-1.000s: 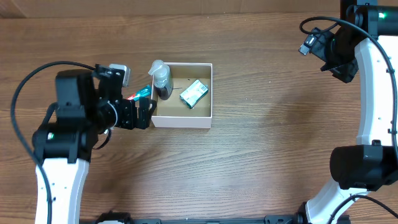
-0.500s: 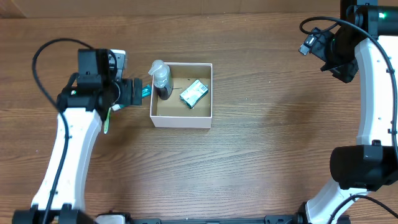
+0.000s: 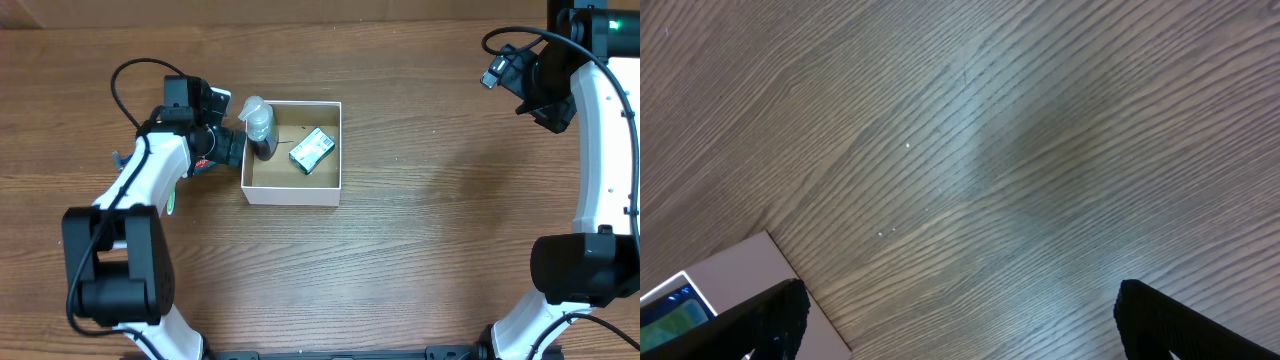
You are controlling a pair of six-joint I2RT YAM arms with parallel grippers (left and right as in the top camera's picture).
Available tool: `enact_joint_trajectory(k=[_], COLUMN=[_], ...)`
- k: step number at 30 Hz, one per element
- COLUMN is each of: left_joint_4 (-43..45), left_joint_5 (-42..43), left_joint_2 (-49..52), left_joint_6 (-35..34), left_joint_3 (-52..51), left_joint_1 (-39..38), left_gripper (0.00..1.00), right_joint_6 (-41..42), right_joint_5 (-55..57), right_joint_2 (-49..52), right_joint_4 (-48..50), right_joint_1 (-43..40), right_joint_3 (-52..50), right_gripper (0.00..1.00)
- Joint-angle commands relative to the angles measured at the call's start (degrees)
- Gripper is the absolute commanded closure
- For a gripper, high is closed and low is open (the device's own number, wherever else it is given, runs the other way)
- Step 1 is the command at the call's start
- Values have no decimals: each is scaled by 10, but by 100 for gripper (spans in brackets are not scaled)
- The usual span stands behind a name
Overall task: Pack container
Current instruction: 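Grasp the Colgate toothpaste tube with the left gripper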
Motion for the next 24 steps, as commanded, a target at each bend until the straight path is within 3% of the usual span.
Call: enact_joint_trajectory(k=[1,8,10,12,16,19,24], left_joint_4=[9,-35,-53,-72,-91,-97,-98], left_joint_5=[8,10,12,12,12,12,12], left_joint_2=[33,48,48,48,48,48,48], left_joint_6=[12,-11,-13,-13,-14,-42,-75], left_joint_3=[10,10,10,10,10,10,10], left_joint_1=[6,7,7,7,7,5,5], left_gripper=[0,2,10,28,48,54,53], right_joint_6=[0,0,0,0,0,0,0], right_joint_5=[6,6,6,6,6,6,6], right_joint_2=[0,0,0,0,0,0,0], right_joint_4=[3,3,3,3,3,3,3], right_joint_1=[-1,-1,-1,-1,-1,-1,-1], right_joint_3=[2,2,2,2,2,2,2], right_gripper=[0,0,0,0,0,0,0])
